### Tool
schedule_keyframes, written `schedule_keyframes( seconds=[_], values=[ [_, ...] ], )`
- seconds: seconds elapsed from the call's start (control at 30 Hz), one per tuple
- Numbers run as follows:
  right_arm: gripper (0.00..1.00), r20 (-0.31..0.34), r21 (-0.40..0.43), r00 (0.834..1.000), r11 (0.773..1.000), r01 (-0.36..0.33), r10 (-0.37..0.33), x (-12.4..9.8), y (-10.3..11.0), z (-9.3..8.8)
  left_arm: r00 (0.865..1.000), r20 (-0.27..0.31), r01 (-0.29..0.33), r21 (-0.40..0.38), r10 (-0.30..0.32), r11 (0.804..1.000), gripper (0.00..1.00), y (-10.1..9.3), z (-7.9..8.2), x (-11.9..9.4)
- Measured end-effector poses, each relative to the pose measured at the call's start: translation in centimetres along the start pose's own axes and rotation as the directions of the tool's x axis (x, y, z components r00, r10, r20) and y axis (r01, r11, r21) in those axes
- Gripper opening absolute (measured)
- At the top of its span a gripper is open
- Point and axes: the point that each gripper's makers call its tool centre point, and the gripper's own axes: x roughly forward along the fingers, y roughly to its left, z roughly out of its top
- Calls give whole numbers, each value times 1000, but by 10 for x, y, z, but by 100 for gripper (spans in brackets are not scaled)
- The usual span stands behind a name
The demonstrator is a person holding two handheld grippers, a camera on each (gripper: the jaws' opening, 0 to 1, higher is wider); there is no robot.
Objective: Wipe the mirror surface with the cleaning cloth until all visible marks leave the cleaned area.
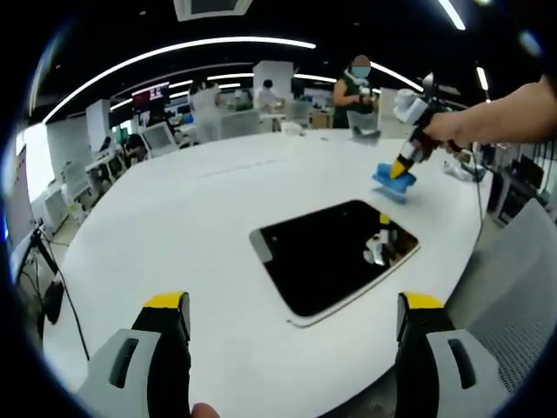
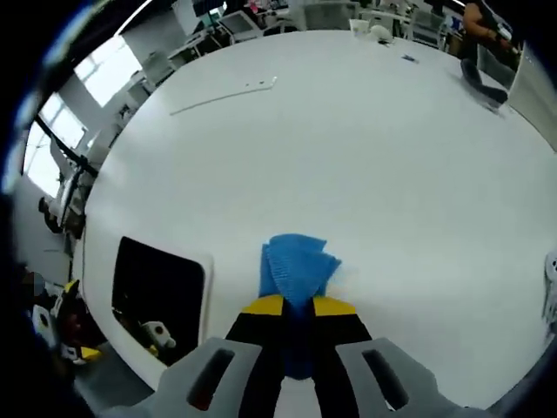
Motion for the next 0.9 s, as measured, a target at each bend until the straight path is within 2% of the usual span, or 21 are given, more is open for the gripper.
schedule_keyframes(
  seconds=[0.23,0.47,0.53,0.6,0.7,0.77,0.83,0.87,0.9],
  values=[
    [4,12,6,1000,1000,-9,9,-8,5,6,1000,-5,9,4,-9,1000,99,-1,-1,0],
    [5,11,18,1000,1000,-2,2,-10,8,2,1000,-24,19,-16,-19,1000,99,-3,-4,1],
    [5,7,34,1000,999,-5,5,-10,8,1,999,-23,28,-49,-29,998,99,-5,-4,1],
    [5,6,39,1000,999,-3,2,-10,8,0,999,2,41,-86,-41,995,99,-7,1,1],
    [5,11,37,1000,999,8,-8,-9,8,1,999,-6,50,-67,-50,997,99,-11,2,1],
    [5,10,42,1000,999,9,-9,-7,10,3,997,-24,76,-19,-76,997,99,-18,3,2],
    [5,1,62,1000,998,3,-3,-6,14,2,997,-17,73,-10,-73,997,99,-17,8,2],
    [5,-1,68,1000,998,0,0,-5,16,2,997,5,76,-27,-76,997,99,-15,12,2],
    [5,0,69,1000,998,-1,1,-4,19,3,996,48,75,-90,-71,993,99,-13,19,2]
  ],
)
